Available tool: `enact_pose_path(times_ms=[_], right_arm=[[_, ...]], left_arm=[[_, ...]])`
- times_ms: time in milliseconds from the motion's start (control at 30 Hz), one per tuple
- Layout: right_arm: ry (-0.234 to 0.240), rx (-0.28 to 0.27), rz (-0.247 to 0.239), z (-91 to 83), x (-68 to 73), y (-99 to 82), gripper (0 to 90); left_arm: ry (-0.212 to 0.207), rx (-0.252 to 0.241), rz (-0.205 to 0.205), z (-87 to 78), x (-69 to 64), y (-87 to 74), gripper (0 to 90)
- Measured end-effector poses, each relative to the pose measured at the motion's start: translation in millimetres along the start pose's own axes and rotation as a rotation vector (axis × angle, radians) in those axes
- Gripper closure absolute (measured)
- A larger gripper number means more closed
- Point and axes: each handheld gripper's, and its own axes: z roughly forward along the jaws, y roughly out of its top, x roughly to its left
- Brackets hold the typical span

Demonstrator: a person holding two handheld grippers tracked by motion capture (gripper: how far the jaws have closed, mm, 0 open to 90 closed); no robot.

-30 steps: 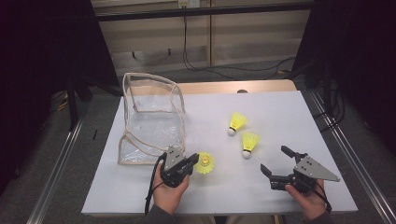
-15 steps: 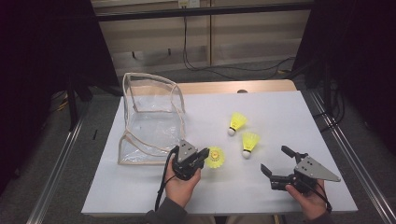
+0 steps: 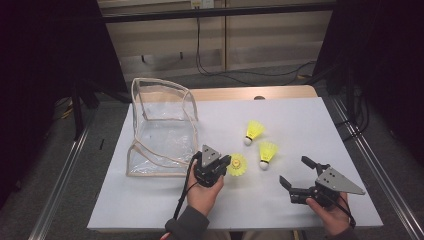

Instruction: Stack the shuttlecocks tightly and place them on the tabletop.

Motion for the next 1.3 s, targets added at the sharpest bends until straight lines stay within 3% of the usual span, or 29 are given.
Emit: enact_pose_path(times_ms=[333, 733, 1000, 1300], right_arm=[[-0.001, -0.001, 0.001, -0.2, 0.1, 0.1, 3.5], [0.002, -0.001, -0.001, -0.4, 0.2, 0.3, 3.5], [0.003, -0.004, 0.003, -0.5, -0.6, 0.2, 3.5], [0.005, -0.004, 0.001, -0.2, -0.4, 0.2, 3.5]], left_arm=[[-0.011, -0.013, -0.011, 12.7, -6.2, 7.5, 88.5], [0.032, -0.022, -0.016, 30.4, -6.1, 22.4, 88.2], [0.069, 0.000, -0.020, 39.7, 0.3, 22.2, 87.9], [0.089, -0.022, -0.024, 45.8, 1.9, 23.8, 84.5]])
